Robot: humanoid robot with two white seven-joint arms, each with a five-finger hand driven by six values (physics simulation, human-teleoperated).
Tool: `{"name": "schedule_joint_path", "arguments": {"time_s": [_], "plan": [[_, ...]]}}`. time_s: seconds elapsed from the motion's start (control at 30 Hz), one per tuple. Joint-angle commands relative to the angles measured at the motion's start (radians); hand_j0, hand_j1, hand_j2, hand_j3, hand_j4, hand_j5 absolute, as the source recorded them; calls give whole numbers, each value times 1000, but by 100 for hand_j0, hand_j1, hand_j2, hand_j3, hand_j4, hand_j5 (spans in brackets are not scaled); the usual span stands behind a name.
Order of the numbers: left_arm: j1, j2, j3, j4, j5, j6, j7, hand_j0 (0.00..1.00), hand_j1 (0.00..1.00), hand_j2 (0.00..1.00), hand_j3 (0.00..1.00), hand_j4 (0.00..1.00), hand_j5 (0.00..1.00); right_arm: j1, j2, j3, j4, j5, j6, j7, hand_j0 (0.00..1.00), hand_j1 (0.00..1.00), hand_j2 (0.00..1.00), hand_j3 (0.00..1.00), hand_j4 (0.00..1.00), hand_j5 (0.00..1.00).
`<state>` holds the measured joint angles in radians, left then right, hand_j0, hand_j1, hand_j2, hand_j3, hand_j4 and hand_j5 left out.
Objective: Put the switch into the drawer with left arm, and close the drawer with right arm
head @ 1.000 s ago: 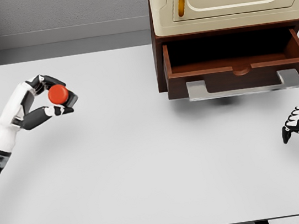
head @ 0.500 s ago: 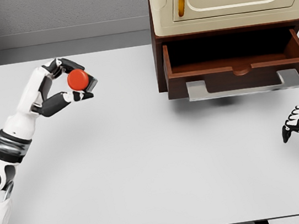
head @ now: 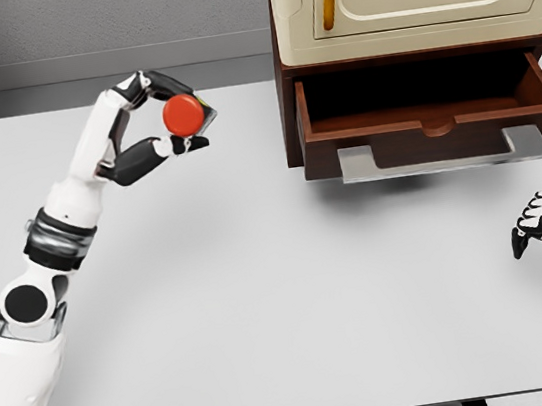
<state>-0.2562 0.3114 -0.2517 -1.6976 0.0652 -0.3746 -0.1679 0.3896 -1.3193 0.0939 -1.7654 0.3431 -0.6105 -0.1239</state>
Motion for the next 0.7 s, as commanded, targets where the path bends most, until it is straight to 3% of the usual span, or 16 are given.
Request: {"name": "schedule_joint_path", "arguments": {"time_s": [0.0, 0.07, 0.17, 0.27, 0.67], "plan": [[-3, -14, -12, -1, -8, 0, 1, 36, 36, 36, 36, 36, 36, 0, -3, 0, 0, -7, 0, 0, 35, 35, 35, 35, 35, 35], [-17, -57, -12, 3, -79, 0, 1, 36, 36, 36, 36, 36, 36, 2, -3, 0, 0, -7, 0, 0, 35, 35, 35, 35, 35, 35], [-44, -77, -18, 12, -88, 9, 1, 36, 36, 36, 36, 36, 36, 0, -3, -2, 0, -6, 0, 0, 35, 35, 35, 35, 35, 35], [-52, -129, -18, 12, -157, 23, 1, 36, 36, 36, 36, 36, 36, 0, -3, -2, 0, -6, 0, 0, 36, 36, 36, 36, 36, 36], [-83, -236, -27, 16, -301, 37, 1, 36, 36, 36, 36, 36, 36, 0, -5, -2, 0, -7, 0, -3, 35, 35, 35, 35, 35, 35]]}}
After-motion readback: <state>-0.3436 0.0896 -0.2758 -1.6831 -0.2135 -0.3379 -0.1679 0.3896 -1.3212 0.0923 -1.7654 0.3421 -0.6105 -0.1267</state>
